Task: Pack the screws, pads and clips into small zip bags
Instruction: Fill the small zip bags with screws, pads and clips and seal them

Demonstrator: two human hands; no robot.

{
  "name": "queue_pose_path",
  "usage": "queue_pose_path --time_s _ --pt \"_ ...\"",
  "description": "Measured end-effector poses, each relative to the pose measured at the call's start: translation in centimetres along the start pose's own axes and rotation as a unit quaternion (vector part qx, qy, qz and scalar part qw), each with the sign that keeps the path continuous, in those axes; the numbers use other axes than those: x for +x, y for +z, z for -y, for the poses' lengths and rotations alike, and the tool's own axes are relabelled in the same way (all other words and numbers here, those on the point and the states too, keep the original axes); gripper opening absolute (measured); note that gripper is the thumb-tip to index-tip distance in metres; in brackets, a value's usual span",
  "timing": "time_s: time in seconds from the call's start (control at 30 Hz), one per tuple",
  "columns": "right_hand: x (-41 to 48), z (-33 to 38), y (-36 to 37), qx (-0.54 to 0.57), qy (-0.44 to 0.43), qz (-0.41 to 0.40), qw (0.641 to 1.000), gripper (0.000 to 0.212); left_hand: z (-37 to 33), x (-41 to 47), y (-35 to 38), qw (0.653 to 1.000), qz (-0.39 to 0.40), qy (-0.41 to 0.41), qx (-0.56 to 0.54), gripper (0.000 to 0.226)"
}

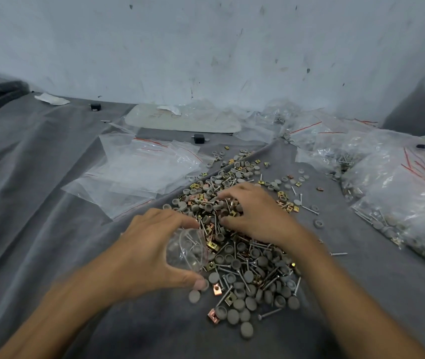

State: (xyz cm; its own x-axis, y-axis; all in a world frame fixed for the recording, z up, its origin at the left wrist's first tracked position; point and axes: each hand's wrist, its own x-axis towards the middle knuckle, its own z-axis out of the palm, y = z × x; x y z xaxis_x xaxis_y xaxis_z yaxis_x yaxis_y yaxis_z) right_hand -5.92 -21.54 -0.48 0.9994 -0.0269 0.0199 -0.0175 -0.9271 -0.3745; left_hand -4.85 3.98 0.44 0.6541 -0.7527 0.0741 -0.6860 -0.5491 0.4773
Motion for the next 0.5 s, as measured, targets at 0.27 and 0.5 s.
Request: queue_pose_path --time_s 0.27,0.5 --pt "1.3 0.7 0.5 -0.089 -0.032 0.045 0.994 0.034 -0.1 0.1 0.1 1.0 0.005 -0.005 -0.017 0.085" --pt "-2.0 0.1 0.6 -0.039 -0.068 0.0 0.997 0.015 -0.1 -0.1 0.0 1.0 0.001 0.001 -0.017 0.092"
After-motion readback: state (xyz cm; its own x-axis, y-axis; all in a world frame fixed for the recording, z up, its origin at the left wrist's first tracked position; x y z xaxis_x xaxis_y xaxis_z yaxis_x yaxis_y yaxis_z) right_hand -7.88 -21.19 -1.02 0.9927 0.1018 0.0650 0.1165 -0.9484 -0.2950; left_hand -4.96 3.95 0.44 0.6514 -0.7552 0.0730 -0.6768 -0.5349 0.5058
